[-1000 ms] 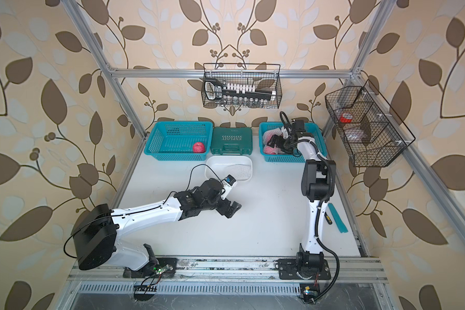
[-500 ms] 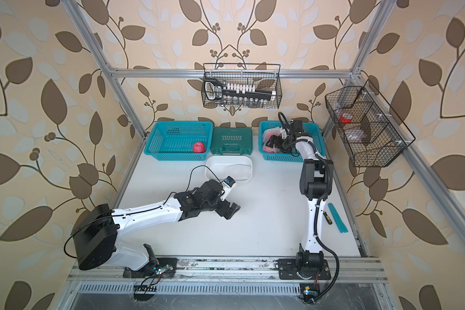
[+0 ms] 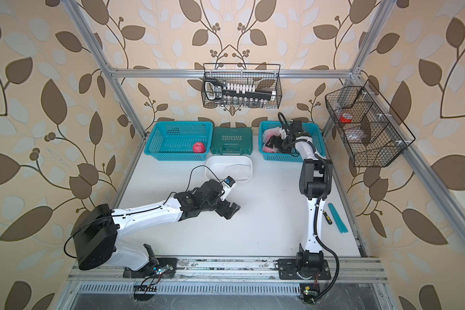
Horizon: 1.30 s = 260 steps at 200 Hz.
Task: Remove foam nets from apples
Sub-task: Pick up the apple from the basket.
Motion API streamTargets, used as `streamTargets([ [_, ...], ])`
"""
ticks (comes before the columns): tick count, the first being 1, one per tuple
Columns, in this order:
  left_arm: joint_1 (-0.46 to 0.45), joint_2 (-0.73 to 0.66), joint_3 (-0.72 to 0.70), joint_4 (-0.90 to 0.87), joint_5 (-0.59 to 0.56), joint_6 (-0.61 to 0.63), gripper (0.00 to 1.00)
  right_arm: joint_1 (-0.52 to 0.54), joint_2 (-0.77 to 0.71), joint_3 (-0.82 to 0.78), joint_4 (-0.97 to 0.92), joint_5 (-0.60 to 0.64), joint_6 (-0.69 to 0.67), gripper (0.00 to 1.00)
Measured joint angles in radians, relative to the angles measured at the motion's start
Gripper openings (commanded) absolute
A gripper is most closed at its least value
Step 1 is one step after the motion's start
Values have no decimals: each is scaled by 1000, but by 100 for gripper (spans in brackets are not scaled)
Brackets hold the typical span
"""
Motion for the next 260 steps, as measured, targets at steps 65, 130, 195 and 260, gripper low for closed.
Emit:
streamTargets([
  [65, 0, 0, 0, 0, -1, -3, 99, -1, 0, -29, 51, -41, 18, 78],
  [130, 0, 0, 0, 0, -4, -13, 99, -11, -41, -87, 98, -64, 38, 72],
  [195, 0, 0, 0, 0, -10, -18, 99, -23, -89, -122, 132, -92, 60, 70],
  [260, 0, -13, 0, -1, -26, -18, 99, -36, -154, -159, 160, -114, 79, 70],
])
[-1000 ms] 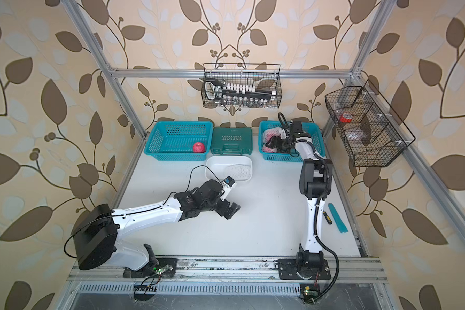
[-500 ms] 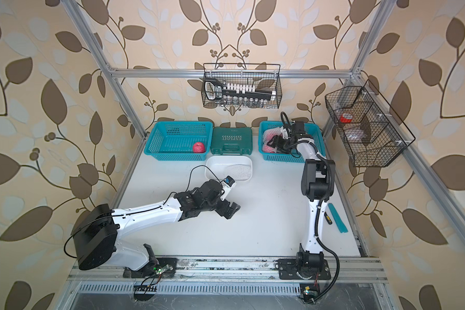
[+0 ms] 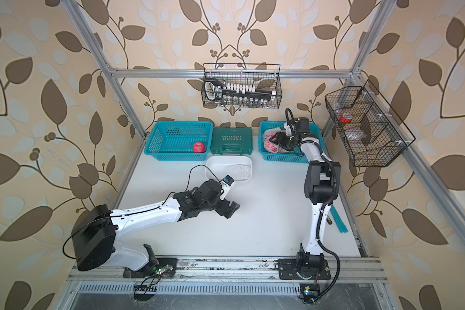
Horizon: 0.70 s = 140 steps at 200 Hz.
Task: Remove foam nets from apples
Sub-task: Pick up the apple from the basket.
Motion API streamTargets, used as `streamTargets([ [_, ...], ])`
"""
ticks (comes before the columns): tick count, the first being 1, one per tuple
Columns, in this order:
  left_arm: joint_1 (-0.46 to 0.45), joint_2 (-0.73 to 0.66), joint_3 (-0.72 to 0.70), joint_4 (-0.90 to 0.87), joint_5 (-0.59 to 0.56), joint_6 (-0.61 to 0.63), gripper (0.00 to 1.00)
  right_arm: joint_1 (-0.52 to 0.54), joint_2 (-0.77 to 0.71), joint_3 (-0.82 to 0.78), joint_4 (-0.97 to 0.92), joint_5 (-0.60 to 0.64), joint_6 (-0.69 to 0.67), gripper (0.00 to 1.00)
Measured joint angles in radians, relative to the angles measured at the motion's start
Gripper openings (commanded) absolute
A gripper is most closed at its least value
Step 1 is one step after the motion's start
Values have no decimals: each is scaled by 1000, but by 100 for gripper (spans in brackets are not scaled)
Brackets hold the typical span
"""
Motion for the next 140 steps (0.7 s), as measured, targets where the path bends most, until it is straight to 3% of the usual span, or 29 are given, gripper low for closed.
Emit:
streamTargets([
  [91, 0, -1, 0, -1, -2, 0, 99, -8, -47, -32, 20, -18, 12, 70],
  [140, 0, -34, -16, -2, -22, 0, 99, -6, -227, -226, 64, -30, 26, 70],
])
